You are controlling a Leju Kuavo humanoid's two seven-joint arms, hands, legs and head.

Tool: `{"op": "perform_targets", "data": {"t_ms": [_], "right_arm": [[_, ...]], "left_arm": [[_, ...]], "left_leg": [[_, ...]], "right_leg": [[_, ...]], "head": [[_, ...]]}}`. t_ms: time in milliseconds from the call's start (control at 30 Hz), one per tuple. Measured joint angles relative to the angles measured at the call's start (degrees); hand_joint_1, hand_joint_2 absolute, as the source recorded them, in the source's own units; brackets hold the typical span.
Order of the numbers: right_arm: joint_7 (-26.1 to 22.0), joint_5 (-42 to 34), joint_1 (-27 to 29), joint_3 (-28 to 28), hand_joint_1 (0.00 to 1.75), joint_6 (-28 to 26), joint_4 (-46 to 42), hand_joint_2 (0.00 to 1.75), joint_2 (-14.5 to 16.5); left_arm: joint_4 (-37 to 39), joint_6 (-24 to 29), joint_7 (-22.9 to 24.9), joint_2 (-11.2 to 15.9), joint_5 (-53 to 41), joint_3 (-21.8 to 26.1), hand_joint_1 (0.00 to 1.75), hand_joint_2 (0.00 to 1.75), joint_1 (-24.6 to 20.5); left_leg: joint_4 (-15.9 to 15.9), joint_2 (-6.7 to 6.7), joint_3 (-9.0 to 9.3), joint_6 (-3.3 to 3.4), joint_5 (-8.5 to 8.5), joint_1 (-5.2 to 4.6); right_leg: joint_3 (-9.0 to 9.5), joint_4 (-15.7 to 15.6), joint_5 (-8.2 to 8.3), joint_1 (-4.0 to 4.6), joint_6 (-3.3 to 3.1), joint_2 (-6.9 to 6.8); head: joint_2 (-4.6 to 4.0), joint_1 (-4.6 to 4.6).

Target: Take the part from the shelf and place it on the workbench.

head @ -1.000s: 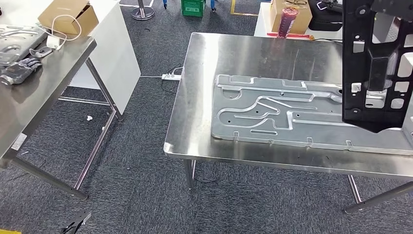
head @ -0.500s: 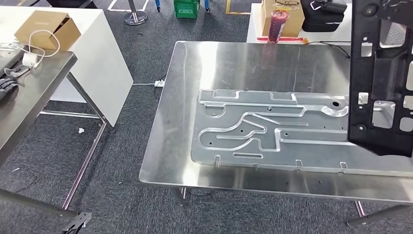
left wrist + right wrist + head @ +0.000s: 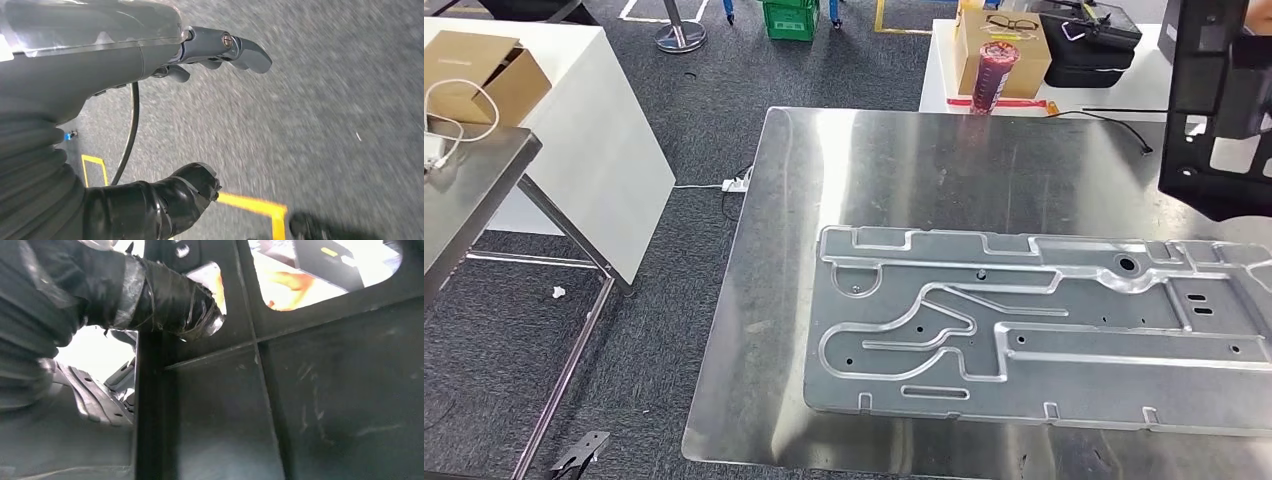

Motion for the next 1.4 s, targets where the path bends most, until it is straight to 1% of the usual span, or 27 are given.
{"op": "perform_targets", "data": {"t_ms": [33, 67, 100, 133, 167, 200, 233, 267, 333, 367, 467, 567, 633, 667, 700, 767, 800, 833, 933, 1100, 1200, 1300, 1400], "right_arm": [[0.0, 0.0, 0.1, 0.0, 1.75, 0.0, 0.0, 1.75, 0.0], [0.0, 0.0, 0.1, 0.0, 1.75, 0.0, 0.1, 1.75, 0.0], [0.0, 0.0, 0.1, 0.0, 1.75, 0.0, 0.1, 1.75, 0.0], [0.1, 0.0, 0.1, 0.0, 1.75, 0.0, 0.2, 1.75, 0.0], [0.1, 0.0, 0.1, 0.0, 1.75, 0.0, 0.2, 1.75, 0.0], [0.1, 0.0, 0.1, 0.0, 1.75, 0.0, 0.3, 1.75, -0.1], [0.1, 0.0, 0.1, 0.0, 1.75, 0.0, 0.3, 1.75, -0.1], [0.1, 0.0, 0.1, 0.0, 1.75, 0.0, 0.4, 1.75, -0.1], [0.4, 0.0, -0.4, 0.0, 1.75, -0.1, 0.4, 1.75, -0.2], [0.7, 0.0, -1.0, 0.0, 1.75, -0.1, 0.4, 1.75, -0.2], [1.8, -0.1, -3.5, 0.0, 1.75, 0.2, 0.4, 1.75, -0.1], [2.2, 0.1, -6.0, 0.0, 1.75, 1.8, 0.3, 1.75, -0.1], [2.3, 0.3, -6.8, 0.0, 1.75, 2.5, 0.3, 1.75, -0.1], [2.2, 0.4, -6.9, 0.0, 1.75, 2.9, 0.3, 1.75, -0.2], [2.1, 0.7, -7.0, 0.0, 1.75, 3.2, 0.3, 1.75, -0.2], [2.0, 1.5, -6.7, 0.0, 1.75, 4.2, 0.4, 1.75, -0.3], [1.9, 1.9, -6.3, 0.0, 1.75, 4.7, 0.4, 1.75, -0.3], [1.9, 2.3, -5.6, 0.0, 1.75, 5.0, 0.5, 1.75, -0.2], [1.8, 2.3, -1.9, 0.2, 1.75, 4.7, 0.9, 1.75, 0.6], [2.1, 2.0, 5.4, 0.8, 1.75, 2.6, 1.7, 1.75, 3.3], [2.4, 2.6, 7.6, 1.1, 1.75, 2.2, 2.4, 1.75, 5.0], [2.7, 3.8, 8.4, 1.8, 1.75, 2.2, 3.0, 1.75, 6.4], [3.1, 4.7, 8.8, 2.4, 0.44, 2.1, 3.5, 0.44, 7.4]], "left_arm": [[0.0, 0.0, 0.0, -0.1, 0.0, 0.0, 0.00, 1.75, -0.1], [0.0, 0.0, 0.0, -0.2, 0.0, 0.0, 0.00, 1.75, -0.1], [0.0, 0.0, 0.0, -0.2, 0.0, 0.0, 0.00, 1.75, -0.1], [0.0, 0.0, 0.0, -0.3, 0.0, 0.0, 0.00, 1.75, 0.0], [0.0, 0.0, 0.0, -0.3, 0.0, 0.0, 0.00, 1.75, 0.0], [0.0, 0.0, 0.0, -0.3, 0.0, 0.0, 0.00, 1.75, 0.0], [0.0, 0.0, 0.0, -0.3, 0.0, 0.0, 0.00, 1.75, 0.0], [0.0, 0.0, 0.0, -0.3, 0.0, 0.0, 0.00, 1.75, 0.0], [0.0, 0.0, 0.0, -0.2, -0.1, 0.0, 0.00, 1.75, 0.0], [0.0, -0.1, -0.1, -0.1, -0.2, 0.0, 0.00, 1.75, 0.0], [0.0, -0.3, -0.5, 0.1, -0.2, -0.1, 0.00, 1.75, 0.0], [0.0, -0.6, -0.9, 0.1, -0.2, -0.3, 0.00, 1.75, -0.2], [0.0, -0.8, -1.0, 0.1, -0.1, -0.6, 0.00, 1.75, -0.3], [0.0, -0.9, -1.1, 0.1, -0.1, -0.7, 0.00, 1.75, -0.3], [0.0, -0.9, -1.1, 0.1, 0.0, -0.8, 0.00, 1.75, -0.4], [0.0, -0.6, -0.9, 0.1, 0.2, -0.9, 0.00, 1.75, -0.5], [0.0, -0.4, -0.8, 0.1, 0.3, -1.0, 0.00, 1.75, -0.5], [0.0, -0.2, -0.6, 0.1, 0.4, -1.0, 0.00, 1.75, -0.6], [0.0, 0.3, 0.2, 0.0, 0.7, -1.0, 0.00, 1.75, -0.8], [0.0, 0.9, 1.7, -0.1, 1.3, -1.0, 0.00, 1.75, -1.3], [0.0, 0.7, 2.4, -0.1, 2.3, -1.0, 0.00, 1.75, -1.6], [0.0, 0.5, 2.7, -0.2, 3.1, -1.0, 0.00, 1.75, -2.0], [0.0, 0.3, 2.7, -0.3, 3.9, -1.0, 0.00, 1.75, -2.3]], "left_leg": [[0.1, -0.01, 0.52, -0.07, -0.52, 0.14], [0.1, -0.08, 1.06, -0.21, -1.02, 0.28], [0.2, -0.18, 1.62, -0.40, -1.49, 0.40], [0.3, -0.27, 2.08, -0.66, -1.92, 0.50], [0.5, -0.41, 2.39, -0.98, -2.28, 0.51], [0.6, -0.52, 2.54, -1.27, -2.51, 0.51], [0.7, -0.61, 2.58, -1.26, -2.70, 0.48], [0.9, -0.69, 2.58, -1.09, -2.78, 0.44], [0.8, -0.67, 2.68, -0.46, -2.81, 0.43], [0.7, -0.66, 2.76, -0.33, -2.75, 0.42], [0.3, -0.55, 3.00, -0.25, -2.70, 0.38], [0.1, -0.32, 3.21, -0.28, -2.72, 0.36], [0.1, -0.23, 3.33, -0.42, -2.77, 0.42], [0.1, -0.21, 3.38, -0.62, -2.81, 0.46], [0.1, -0.20, 3.42, -0.97, -2.84, 0.50], [0.0, -0.19, 3.46, -1.89, -2.90, 0.59], [-0.1, -0.19, 3.45, -2.24, -2.94, 0.64], [-0.1, -0.19, 3.46, -2.43, -2.97, 0.67], [0.0, -0.13, 3.49, -2.53, -3.02, 0.74], [0.1, -0.04, 3.49, -2.54, -3.02, 0.72], [0.2, -0.08, 3.40, -2.54, -3.02, 0.72], [0.3, -0.21, 3.29, -2.54, -3.02, 0.72], [0.3, -0.29, 3.17, -2.54, -3.02, 0.69]], "right_leg": [[-1.87, 1.3, 0.84, -0.25, 0.22, -0.03], [-2.69, 0.2, 3.17, -0.51, 0.38, -0.06], [-2.54, -3.0, 6.52, -0.75, 0.49, -0.11], [-1.90, -6.9, 9.82, -0.93, 0.56, -0.17], [-1.12, -10.4, 12.25, -0.98, 0.57, -0.21], [-0.50, -12.6, 13.56, -0.95, 0.48, -0.20], [-0.19, -13.5, 13.88, -0.89, 0.37, -0.16], [-0.03, -13.8, 13.84, -0.81, 0.26, -0.08], [0.07, -13.9, 13.82, -0.81, 0.16, 0.03], [0.07, -13.9, 13.82, -0.81, 0.10, 0.09], [0.06, -13.9, 13.81, -0.77, -0.23, 0.36], [0.12, -13.9, 13.74, -0.59, -0.53, 0.60], [0.20, -13.8, 13.66, -0.46, -0.71, 0.65], [0.24, -13.8, 13.62, -0.42, -0.77, 0.66], [0.26, -13.8, 13.59, -0.39, -0.82, 0.67], [0.27, -13.8, 13.55, -0.34, -0.88, 0.67], [0.28, -13.7, 13.54, -0.31, -0.90, 0.67], [0.30, -13.7, 13.53, -0.26, -0.92, 0.67], [0.36, -13.7, 13.51, -0.18, -0.94, 0.69], [0.40, -13.7, 13.53, -0.30, -0.91, 0.65], [0.40, -13.7, 13.53, -0.36, -0.91, 0.61], [0.38, -13.7, 13.53, -0.35, -0.90, 0.46], [0.35, -13.7, 13.52, -0.30, -0.90, 0.36]], "head": [[0.00, 0.01], [0.00, 0.03], [0.00, 0.04], [0.00, 0.04], [0.00, 0.04], [0.00, 0.02], [0.00, -0.02], [0.00, -0.03], [0.00, -0.07], [0.00, -0.07], [0.00, -0.09], [0.00, -0.09], [0.00, -0.09], [0.00, -0.09], [0.00, -0.09], [0.00, -0.09], [0.00, -0.09], [0.00, -0.08], [0.00, -0.06], [0.00, -0.05], [0.00, -0.05], [0.00, -0.04], [0.00, -0.04]]}}
